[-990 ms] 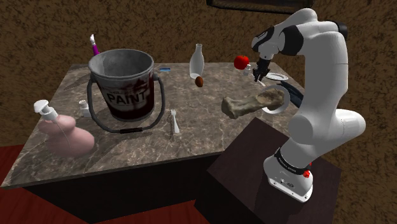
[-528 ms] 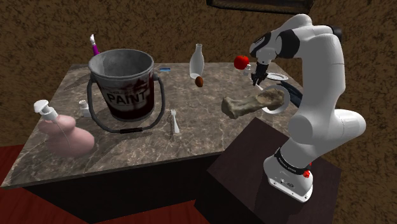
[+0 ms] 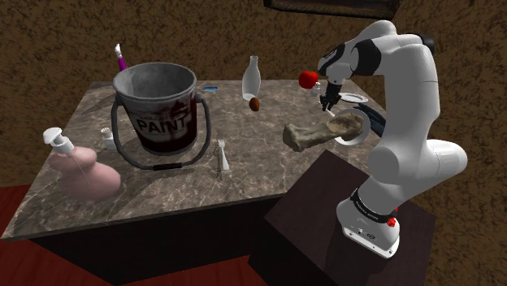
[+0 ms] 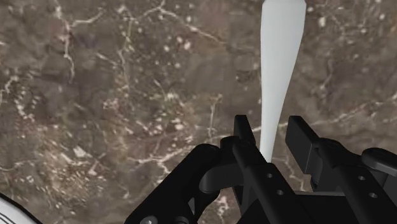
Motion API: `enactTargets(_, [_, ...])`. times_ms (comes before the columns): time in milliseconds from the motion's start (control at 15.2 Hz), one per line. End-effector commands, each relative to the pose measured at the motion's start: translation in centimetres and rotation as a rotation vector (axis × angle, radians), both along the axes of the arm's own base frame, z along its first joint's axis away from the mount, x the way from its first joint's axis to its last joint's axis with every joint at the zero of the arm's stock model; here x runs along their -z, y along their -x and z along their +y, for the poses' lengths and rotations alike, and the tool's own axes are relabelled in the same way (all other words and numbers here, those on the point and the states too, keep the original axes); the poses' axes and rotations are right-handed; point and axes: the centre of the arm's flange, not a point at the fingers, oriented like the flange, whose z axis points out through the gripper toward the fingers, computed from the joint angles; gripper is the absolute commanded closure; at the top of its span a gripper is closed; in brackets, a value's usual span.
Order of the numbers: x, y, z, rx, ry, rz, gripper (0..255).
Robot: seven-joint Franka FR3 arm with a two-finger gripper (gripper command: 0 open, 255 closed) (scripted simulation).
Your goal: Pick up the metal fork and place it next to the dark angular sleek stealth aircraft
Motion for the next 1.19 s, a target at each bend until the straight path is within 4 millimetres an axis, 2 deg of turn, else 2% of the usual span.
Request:
enactTargets(0, [0.0, 0.0, 0.0, 0.000, 0.000, 0.000, 255])
enactTargets(66, [0.0, 0.0, 0.0, 0.000, 0.000, 0.000, 0])
enactTargets(396, [0.0, 0.0, 0.0, 0.000, 0.000, 0.000, 0])
enactTargets(660, [-5.0, -0.6, -0.4, 0.000, 0.000, 0.000, 0])
enactTargets(1122, [-5.0, -0.6, -0.4, 0.000, 0.000, 0.000, 0])
